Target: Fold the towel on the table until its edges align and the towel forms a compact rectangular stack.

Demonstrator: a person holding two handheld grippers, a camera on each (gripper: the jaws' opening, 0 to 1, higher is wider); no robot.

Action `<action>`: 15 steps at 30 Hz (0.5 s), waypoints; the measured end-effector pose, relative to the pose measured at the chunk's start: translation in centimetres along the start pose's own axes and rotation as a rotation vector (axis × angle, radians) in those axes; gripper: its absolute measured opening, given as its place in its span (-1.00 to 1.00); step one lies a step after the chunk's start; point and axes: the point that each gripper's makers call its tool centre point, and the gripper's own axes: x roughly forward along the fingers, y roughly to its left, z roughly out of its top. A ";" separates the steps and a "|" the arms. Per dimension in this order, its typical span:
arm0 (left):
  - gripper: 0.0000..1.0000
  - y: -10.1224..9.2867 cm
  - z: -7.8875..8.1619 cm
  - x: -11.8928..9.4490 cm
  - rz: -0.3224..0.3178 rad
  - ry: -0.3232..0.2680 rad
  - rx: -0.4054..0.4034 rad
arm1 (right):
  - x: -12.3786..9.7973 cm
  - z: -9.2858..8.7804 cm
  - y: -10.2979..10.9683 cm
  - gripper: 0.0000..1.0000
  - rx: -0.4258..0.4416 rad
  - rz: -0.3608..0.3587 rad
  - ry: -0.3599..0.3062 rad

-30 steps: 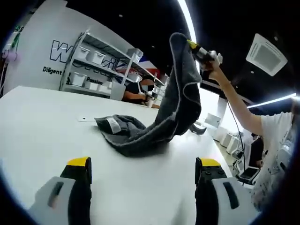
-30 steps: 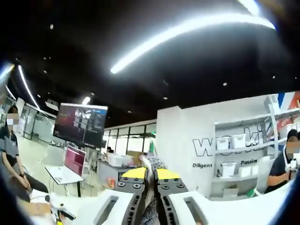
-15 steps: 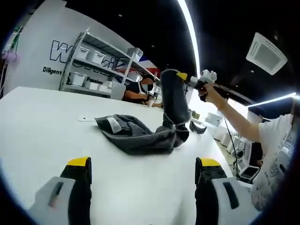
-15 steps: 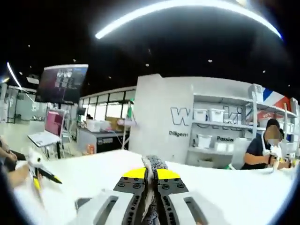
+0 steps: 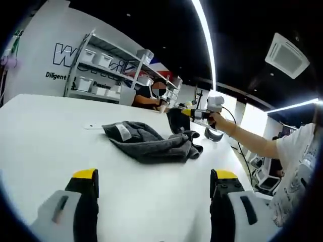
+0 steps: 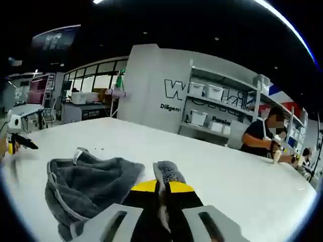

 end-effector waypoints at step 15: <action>0.92 0.2 -0.2 0.0 0.007 0.015 0.004 | 1.8 -5.7 2.0 -0.81 0.023 0.046 0.114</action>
